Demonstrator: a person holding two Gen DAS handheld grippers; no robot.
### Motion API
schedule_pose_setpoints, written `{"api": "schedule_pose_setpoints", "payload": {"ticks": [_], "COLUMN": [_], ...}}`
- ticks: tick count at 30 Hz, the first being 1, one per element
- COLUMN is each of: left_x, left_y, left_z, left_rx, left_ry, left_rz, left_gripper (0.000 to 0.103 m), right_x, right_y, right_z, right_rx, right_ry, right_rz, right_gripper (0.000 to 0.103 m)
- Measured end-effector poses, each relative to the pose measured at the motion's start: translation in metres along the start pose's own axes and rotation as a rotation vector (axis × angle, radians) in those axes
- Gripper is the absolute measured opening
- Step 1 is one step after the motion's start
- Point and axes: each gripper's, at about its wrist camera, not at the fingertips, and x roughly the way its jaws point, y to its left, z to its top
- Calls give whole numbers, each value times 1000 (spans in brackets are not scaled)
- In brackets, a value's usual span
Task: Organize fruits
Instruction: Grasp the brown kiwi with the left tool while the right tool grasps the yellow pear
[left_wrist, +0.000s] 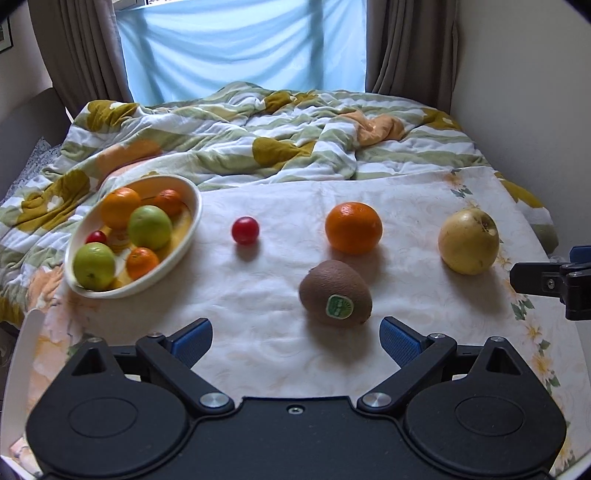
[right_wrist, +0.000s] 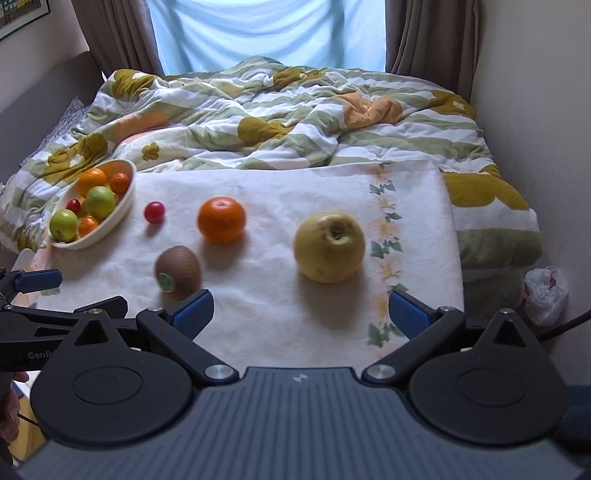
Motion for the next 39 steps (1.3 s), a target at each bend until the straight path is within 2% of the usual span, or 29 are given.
{"api": "schedule_pose_setpoints", "payload": {"ticks": [12, 18, 33, 39], "left_x": [56, 71, 67, 62], "left_y": [-30, -32, -26, -22], "left_z": [9, 9, 1, -5], "left_rx": [-44, -76, -94, -95], "left_ry": [8, 41, 27, 21], "left_rz": [30, 29, 22, 20], "left_gripper": [96, 66, 64, 64], "right_x": [69, 88, 109, 119], "right_y": [-42, -47, -37, -34], "right_z": [15, 19, 25, 26], "right_rx": [-36, -43, -95, -106], "right_ry": [28, 25, 5, 16], "right_rz": [44, 66, 91, 90], "right_gripper": [103, 103, 103, 100]}}
